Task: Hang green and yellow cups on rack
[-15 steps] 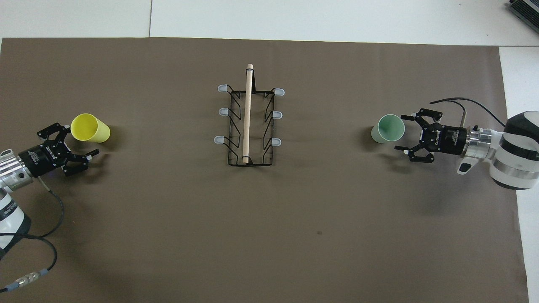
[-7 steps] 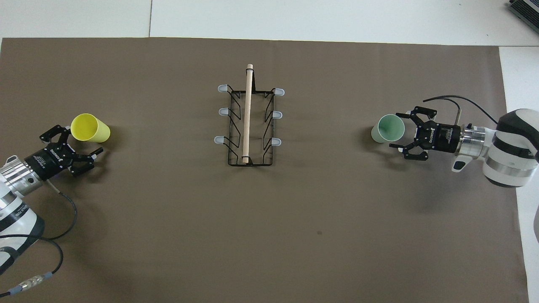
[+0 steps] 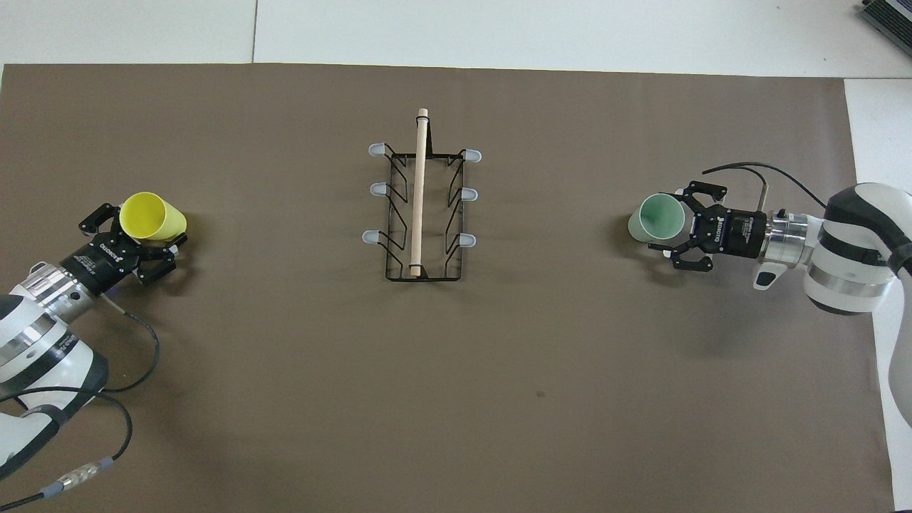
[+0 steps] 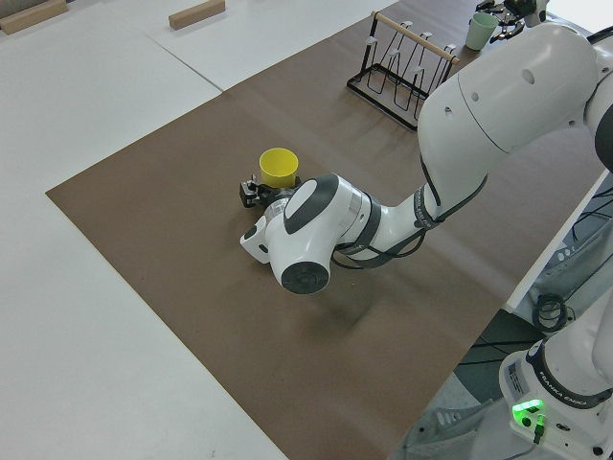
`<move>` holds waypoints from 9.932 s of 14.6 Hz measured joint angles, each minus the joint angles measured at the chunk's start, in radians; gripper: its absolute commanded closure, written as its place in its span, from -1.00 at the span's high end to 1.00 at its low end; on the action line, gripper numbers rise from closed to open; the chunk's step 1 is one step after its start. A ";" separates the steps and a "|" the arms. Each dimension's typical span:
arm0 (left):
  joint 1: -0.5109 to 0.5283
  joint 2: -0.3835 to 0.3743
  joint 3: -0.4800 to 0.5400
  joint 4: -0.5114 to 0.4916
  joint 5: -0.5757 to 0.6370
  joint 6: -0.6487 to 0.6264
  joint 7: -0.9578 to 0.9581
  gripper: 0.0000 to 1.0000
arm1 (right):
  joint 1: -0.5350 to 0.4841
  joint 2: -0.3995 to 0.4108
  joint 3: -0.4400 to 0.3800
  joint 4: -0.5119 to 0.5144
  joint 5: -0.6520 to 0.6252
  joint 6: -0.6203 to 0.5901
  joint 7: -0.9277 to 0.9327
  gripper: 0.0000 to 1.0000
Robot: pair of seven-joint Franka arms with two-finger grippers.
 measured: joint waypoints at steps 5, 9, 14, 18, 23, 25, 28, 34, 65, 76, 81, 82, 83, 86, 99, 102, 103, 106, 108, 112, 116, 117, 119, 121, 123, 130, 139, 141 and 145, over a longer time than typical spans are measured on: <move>-0.012 0.000 -0.003 0.000 -0.012 0.017 0.000 0.81 | 0.007 0.000 0.000 0.000 0.002 0.000 -0.014 -0.26; -0.012 0.000 -0.002 0.003 -0.014 0.017 0.000 -0.15 | 0.014 0.000 0.000 0.013 0.000 0.000 -0.087 -1.00; -0.011 -0.022 0.006 0.007 -0.014 0.012 0.000 -0.44 | 0.048 -0.021 0.003 0.107 -0.128 -0.001 -0.131 -1.00; -0.009 -0.075 0.009 0.017 0.013 0.012 0.000 -0.46 | 0.078 -0.138 0.005 0.125 -0.227 -0.001 -0.162 -1.00; 0.034 -0.151 0.017 0.034 0.177 0.011 0.000 -0.47 | 0.091 -0.242 0.005 0.120 -0.248 -0.003 -0.482 -1.00; 0.037 -0.178 0.017 0.058 0.275 0.011 -0.002 -0.51 | 0.104 -0.269 0.007 0.118 -0.249 -0.015 -0.631 -1.00; 0.037 -0.223 0.017 0.099 0.471 0.012 -0.005 -0.51 | 0.137 -0.324 0.008 0.110 -0.252 -0.016 -0.843 -1.00; 0.038 -0.296 -0.018 0.221 0.900 0.012 -0.098 -0.51 | 0.162 -0.402 0.009 0.096 -0.252 -0.001 -1.209 -1.00; 0.081 -0.448 -0.623 0.379 2.264 -0.123 -0.746 -0.51 | 0.684 -0.564 0.018 -0.425 1.068 0.556 -2.907 -1.00; 0.076 -0.375 -0.822 0.379 2.506 -0.188 -0.950 -0.51 | 0.700 -0.477 0.015 -0.401 1.222 0.414 -3.078 -1.00; 0.063 -0.338 -0.883 0.379 2.570 -0.235 -1.025 -0.51 | 0.706 -0.396 0.013 -0.396 1.260 0.317 -3.168 -1.00; 0.061 -0.328 -0.889 0.380 2.576 -0.239 -1.030 -0.51 | 0.713 -0.381 0.013 -0.394 1.263 0.304 -3.178 -1.00; 0.059 -0.321 -0.894 0.381 2.585 -0.240 -1.032 -0.51 | 0.720 -0.373 0.013 -0.392 1.263 0.298 -3.181 -1.00; 0.057 -0.308 -0.930 0.390 2.617 -0.259 -1.036 -0.51 | 0.724 -0.369 0.013 -0.385 1.263 0.296 -3.182 -1.00; -0.079 -0.049 -1.013 0.534 2.828 -0.467 -1.393 -0.51 | 0.724 -0.362 0.012 -0.386 1.263 0.310 -3.182 1.00; -0.091 -0.017 -1.014 0.558 2.850 -0.484 -1.420 -0.51 | 0.724 -0.366 0.009 -0.382 1.263 0.312 -3.182 1.00; -0.091 -0.016 -1.014 0.562 2.851 -0.487 -1.420 -0.51 | 0.723 -0.374 0.007 -0.379 1.263 0.334 -3.183 1.00; -0.102 -0.011 -1.014 0.574 2.854 -0.495 -1.439 -0.51 | 0.718 -0.423 0.004 -0.372 1.241 0.434 -3.183 1.00; -0.117 0.000 -1.016 0.574 2.865 -0.496 -1.479 -0.52 | 0.687 -0.445 0.001 -0.372 1.185 0.460 -3.185 1.00; -0.156 0.029 -1.017 0.575 2.909 -0.500 -1.594 -0.51 | 0.560 -0.462 -0.001 -0.371 1.004 0.462 -3.186 1.00; -0.182 0.046 -1.018 0.575 2.937 -0.523 -1.616 -0.51 | 0.425 -0.503 -0.004 -0.355 0.679 0.442 -3.022 1.00; -0.190 0.049 -1.018 0.575 2.946 -0.527 -1.617 -0.52 | 0.388 -0.511 -0.005 -0.348 0.602 0.423 -2.980 1.00; -0.204 0.057 -1.019 0.575 2.976 -0.535 -1.622 -0.51 | 0.317 -0.517 -0.007 -0.323 0.434 0.381 -2.885 1.00; -0.215 0.065 -1.019 0.575 2.991 -0.537 -1.643 -0.51 | 0.251 -0.517 -0.008 -0.286 0.269 0.344 -2.790 1.00; -0.223 0.071 -1.020 0.575 3.007 -0.537 -1.658 -0.51 | 0.196 -0.516 -0.009 -0.255 0.135 0.305 -2.695 1.00; -0.232 0.086 -1.041 0.572 3.011 -0.536 -1.676 -0.28 | 0.116 -0.516 -0.009 -0.121 -0.332 0.243 -2.296 1.00; -0.235 0.088 -1.054 0.573 3.011 -0.535 -1.683 1.00 | 0.149 -0.536 0.012 -0.001 -0.806 0.245 -1.632 1.00; -0.235 0.088 -1.054 0.574 3.011 -0.536 -1.684 1.00 | 0.189 -0.539 0.014 0.022 -0.947 0.254 -1.424 1.00; -0.235 0.087 -1.054 0.582 3.011 -0.536 -1.684 1.00 | 0.305 -0.539 0.017 0.036 -1.222 0.256 -0.987 1.00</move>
